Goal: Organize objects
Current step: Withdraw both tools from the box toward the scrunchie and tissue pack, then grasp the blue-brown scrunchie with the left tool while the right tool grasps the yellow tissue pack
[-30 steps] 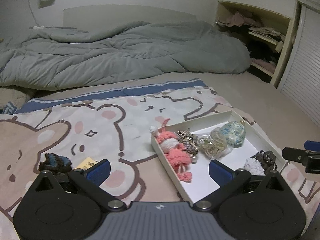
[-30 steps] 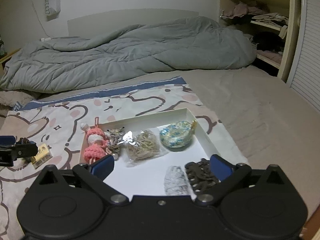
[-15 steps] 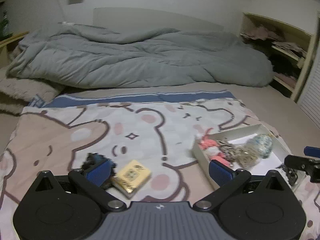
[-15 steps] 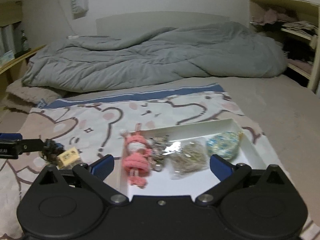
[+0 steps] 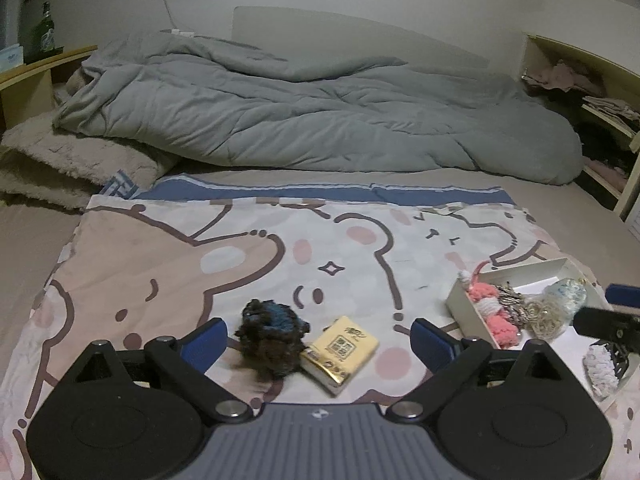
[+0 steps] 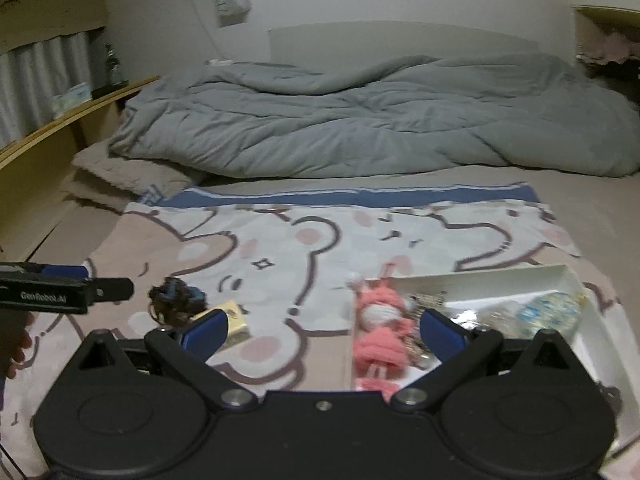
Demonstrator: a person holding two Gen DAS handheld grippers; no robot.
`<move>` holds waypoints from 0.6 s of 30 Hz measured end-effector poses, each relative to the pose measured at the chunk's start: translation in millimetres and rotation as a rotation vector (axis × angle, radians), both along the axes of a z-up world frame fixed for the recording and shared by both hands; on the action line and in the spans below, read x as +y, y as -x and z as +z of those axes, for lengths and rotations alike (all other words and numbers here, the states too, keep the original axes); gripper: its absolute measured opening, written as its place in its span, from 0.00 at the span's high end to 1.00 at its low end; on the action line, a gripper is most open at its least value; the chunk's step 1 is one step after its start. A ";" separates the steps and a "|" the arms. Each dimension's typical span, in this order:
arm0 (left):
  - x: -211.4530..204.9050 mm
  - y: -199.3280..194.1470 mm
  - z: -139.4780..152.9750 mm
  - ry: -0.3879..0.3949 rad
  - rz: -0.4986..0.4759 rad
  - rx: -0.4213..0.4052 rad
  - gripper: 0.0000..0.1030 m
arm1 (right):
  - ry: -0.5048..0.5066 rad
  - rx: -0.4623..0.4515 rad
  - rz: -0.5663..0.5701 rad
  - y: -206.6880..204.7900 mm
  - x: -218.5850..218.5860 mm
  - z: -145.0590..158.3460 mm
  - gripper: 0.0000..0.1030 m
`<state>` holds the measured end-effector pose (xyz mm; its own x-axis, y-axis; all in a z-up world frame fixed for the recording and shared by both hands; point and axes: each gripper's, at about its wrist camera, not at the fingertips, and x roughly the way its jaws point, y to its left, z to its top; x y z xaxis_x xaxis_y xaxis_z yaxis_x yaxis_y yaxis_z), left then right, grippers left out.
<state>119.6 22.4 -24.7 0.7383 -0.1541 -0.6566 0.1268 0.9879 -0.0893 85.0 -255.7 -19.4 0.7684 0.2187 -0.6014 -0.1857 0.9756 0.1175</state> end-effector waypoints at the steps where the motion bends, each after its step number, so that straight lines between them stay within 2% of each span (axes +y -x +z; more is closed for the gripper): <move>1: 2.3 -1.4 -0.8 0.000 0.004 -0.003 0.06 | -0.004 -0.004 0.013 -4.3 4.2 0.3 0.00; 4: 9.5 -7.4 -5.1 0.007 0.016 -0.001 0.06 | 0.013 -0.012 0.064 -16.8 17.3 0.4 0.00; 8: 20.4 -20.3 -14.6 0.055 0.027 0.025 0.14 | 0.050 -0.016 0.128 -31.8 37.7 -2.2 0.00; 10: 23.1 -25.5 -20.1 0.067 0.030 0.034 0.15 | 0.063 -0.008 0.167 -40.6 47.7 -5.9 0.00; 14: 26.6 -39.2 -31.1 0.095 0.035 0.068 0.17 | 0.107 0.016 0.251 -55.5 71.2 -19.8 0.00; 18: 25.9 -56.4 -41.3 0.083 0.022 0.106 0.20 | 0.118 0.045 0.323 -68.0 91.6 -36.5 0.00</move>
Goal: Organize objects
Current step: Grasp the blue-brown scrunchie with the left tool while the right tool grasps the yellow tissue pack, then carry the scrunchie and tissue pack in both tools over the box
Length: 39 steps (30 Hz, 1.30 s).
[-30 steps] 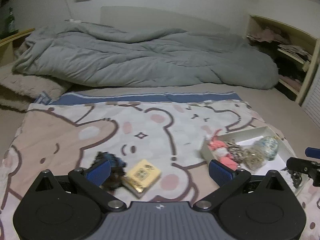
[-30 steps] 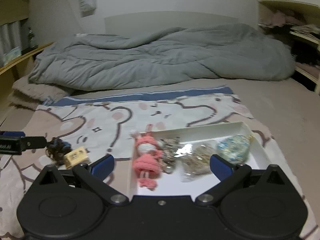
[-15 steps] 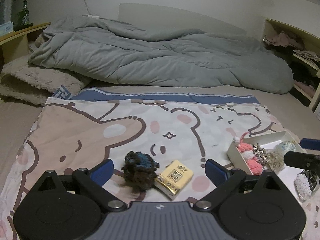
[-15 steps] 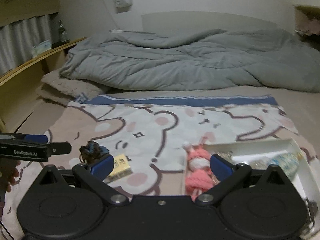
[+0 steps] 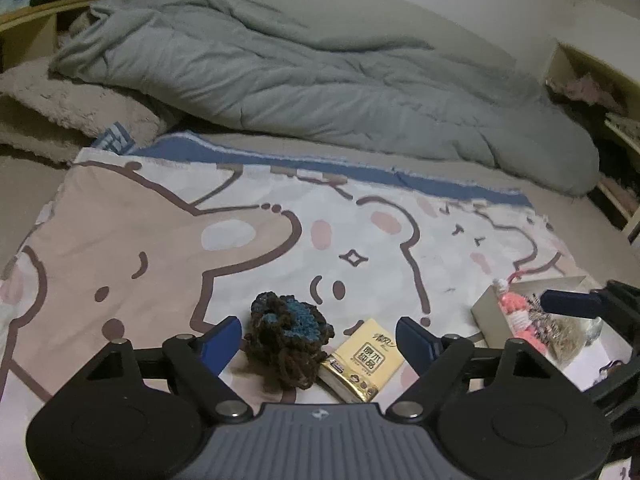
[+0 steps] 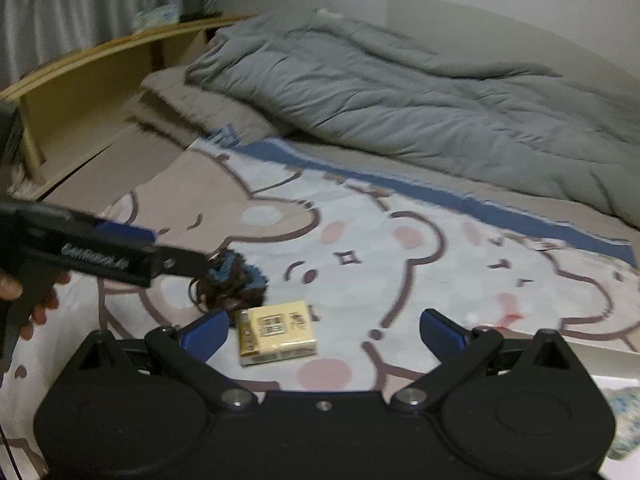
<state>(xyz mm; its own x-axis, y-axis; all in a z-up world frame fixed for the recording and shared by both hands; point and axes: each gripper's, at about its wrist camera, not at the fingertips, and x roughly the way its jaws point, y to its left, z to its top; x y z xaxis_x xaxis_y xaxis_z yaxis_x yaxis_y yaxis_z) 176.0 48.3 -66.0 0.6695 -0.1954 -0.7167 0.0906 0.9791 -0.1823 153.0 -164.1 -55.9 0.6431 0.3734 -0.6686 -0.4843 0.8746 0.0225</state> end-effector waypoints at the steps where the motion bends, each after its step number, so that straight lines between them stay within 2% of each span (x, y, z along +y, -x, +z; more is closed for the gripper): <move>1: -1.1 -3.3 -2.7 -0.008 -0.008 0.007 0.22 | 0.001 0.005 0.017 -2.0 4.1 -3.3 0.00; 9: -7.2 -33.2 -31.6 -0.051 -0.026 0.094 0.25 | 0.041 0.038 0.123 -23.5 35.5 -34.6 0.03; 13: -2.0 -43.2 -43.2 -0.035 -0.011 0.111 0.29 | 0.046 0.065 0.151 -32.6 45.4 -51.2 0.07; 17: 3.4 -51.4 -57.0 0.015 -0.005 0.142 0.40 | 0.037 0.083 0.175 -38.9 54.1 -65.8 0.07; 22: 8.1 -57.5 -67.2 0.037 0.011 0.157 0.43 | 0.061 0.089 0.209 -44.9 63.8 -78.1 0.08; 26: 10.6 -60.5 -76.3 0.044 0.024 0.192 0.50 | 0.057 0.110 0.209 -51.8 65.8 -85.9 0.13; 30: 12.5 -58.6 -76.4 0.049 0.036 0.182 0.56 | 0.080 0.139 0.181 -57.3 67.7 -92.0 0.29; 39: 12.9 -48.1 -63.4 0.039 0.053 0.166 0.58 | 0.061 0.127 0.126 -54.2 54.9 -80.8 0.30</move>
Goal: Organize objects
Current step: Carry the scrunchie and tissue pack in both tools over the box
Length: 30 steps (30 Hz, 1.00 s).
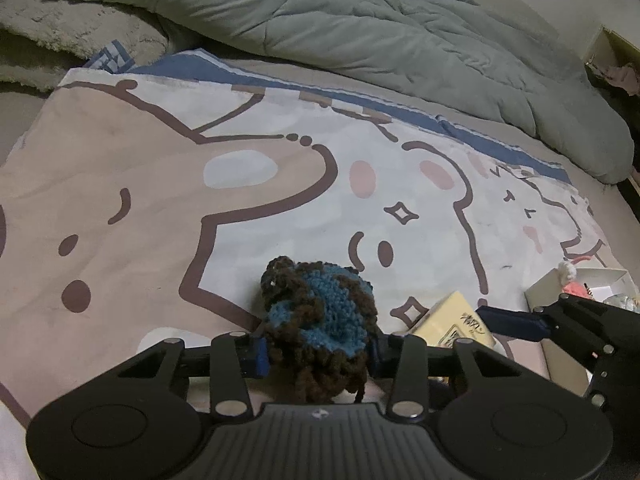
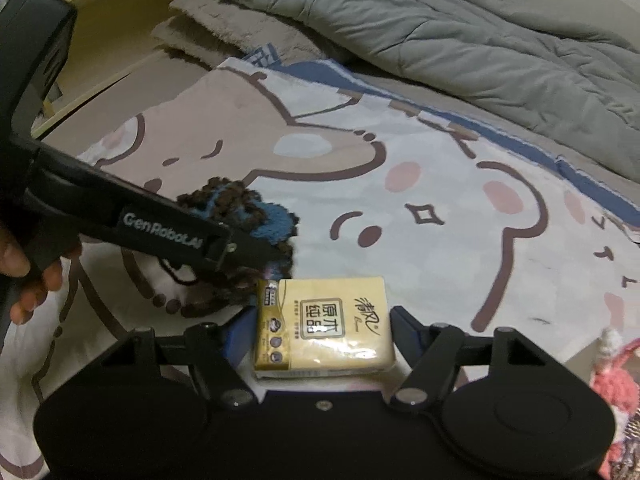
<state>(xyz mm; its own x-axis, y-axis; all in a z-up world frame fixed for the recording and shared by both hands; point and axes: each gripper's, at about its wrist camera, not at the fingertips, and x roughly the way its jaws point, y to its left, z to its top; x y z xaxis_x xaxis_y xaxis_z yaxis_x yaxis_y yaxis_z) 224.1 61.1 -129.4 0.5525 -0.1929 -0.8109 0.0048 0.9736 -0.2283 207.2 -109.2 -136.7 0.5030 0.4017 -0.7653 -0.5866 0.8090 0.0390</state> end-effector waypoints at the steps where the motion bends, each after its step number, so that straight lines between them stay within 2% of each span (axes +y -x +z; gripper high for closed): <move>1: -0.1 1.6 2.0 -0.001 0.002 -0.003 0.58 | -0.007 0.000 -0.009 0.3 -2.2 2.2 0.30; 10: -8.3 24.2 30.3 -0.021 -0.008 -0.054 0.58 | -0.014 -0.038 -0.105 12.6 -23.4 28.1 0.30; 19: -13.2 51.8 62.9 -0.034 -0.011 -0.130 0.58 | -0.045 -0.073 -0.152 33.8 -40.0 58.6 0.30; 30: -17.8 88.5 96.7 -0.096 -0.024 -0.198 0.58 | -0.094 -0.116 -0.218 63.9 -58.3 93.6 0.30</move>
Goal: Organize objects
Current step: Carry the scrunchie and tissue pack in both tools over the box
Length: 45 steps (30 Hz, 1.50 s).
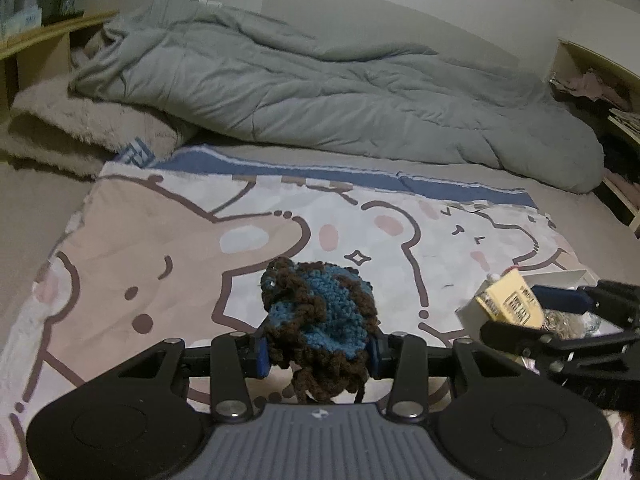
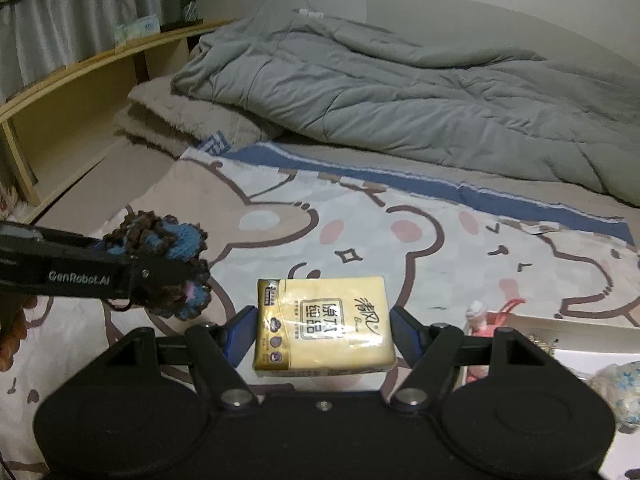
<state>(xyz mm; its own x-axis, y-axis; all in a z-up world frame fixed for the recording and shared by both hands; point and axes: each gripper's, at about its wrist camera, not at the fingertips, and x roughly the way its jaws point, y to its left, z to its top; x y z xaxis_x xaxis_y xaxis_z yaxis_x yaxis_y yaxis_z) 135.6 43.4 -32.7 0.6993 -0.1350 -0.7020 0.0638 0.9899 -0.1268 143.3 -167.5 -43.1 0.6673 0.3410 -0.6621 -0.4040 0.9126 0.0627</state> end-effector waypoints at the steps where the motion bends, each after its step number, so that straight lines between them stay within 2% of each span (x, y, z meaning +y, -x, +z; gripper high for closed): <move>1: -1.6 3.6 3.2 -0.008 -0.003 -0.007 0.58 | -0.003 -0.006 -0.004 2.7 -1.6 3.1 0.30; 12: -22.0 36.0 26.1 -0.010 -0.044 -0.053 0.58 | -0.034 -0.057 -0.091 36.3 -25.0 41.9 0.30; 18: -38.4 44.5 32.9 -0.008 -0.071 -0.069 0.58 | -0.043 -0.070 -0.144 50.6 -41.2 51.5 0.30; 32: -79.3 50.2 30.6 0.013 -0.132 -0.090 0.58 | -0.055 -0.084 -0.244 68.6 -88.8 43.7 0.30; 45: -141.3 49.2 27.0 0.099 -0.267 -0.088 0.58 | -0.061 -0.079 -0.352 79.3 -158.1 34.3 0.30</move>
<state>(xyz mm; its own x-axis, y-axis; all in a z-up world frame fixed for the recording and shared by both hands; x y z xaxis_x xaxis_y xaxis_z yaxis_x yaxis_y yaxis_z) 86.4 -97.9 -5.7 0.6875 -0.3871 -0.6144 0.3350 0.9197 -0.2046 64.0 -325.6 -8.8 0.7990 0.1188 -0.5895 -0.0716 0.9921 0.1030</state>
